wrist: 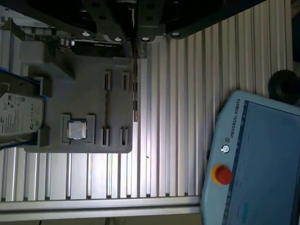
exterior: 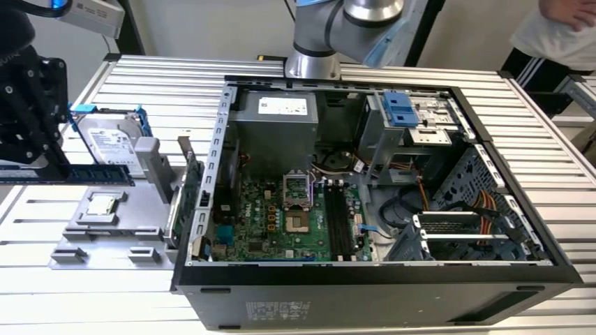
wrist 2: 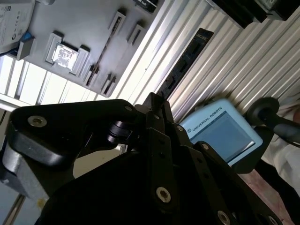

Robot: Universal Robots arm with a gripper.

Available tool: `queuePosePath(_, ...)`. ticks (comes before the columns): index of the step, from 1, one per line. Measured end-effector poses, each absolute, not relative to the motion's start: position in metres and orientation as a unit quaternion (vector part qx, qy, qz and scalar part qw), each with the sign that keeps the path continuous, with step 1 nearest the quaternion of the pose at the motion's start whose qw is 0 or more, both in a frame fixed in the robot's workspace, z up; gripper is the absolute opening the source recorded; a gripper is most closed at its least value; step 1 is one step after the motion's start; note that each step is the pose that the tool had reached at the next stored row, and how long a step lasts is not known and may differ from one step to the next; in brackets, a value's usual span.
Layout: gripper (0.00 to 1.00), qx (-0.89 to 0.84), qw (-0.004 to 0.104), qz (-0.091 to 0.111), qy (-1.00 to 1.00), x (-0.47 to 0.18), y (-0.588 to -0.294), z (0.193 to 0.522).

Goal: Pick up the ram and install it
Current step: 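Pick up the ram and move it above insertion slot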

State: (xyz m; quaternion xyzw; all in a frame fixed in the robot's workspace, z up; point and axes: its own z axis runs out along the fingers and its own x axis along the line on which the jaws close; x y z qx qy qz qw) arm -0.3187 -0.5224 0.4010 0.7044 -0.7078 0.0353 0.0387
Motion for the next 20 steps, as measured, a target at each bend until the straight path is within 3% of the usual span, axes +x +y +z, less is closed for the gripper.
queuePosePath(20, 0.0, 0.704, 0.039, 0.035, -0.708, -0.292, -0.522, 0.401)
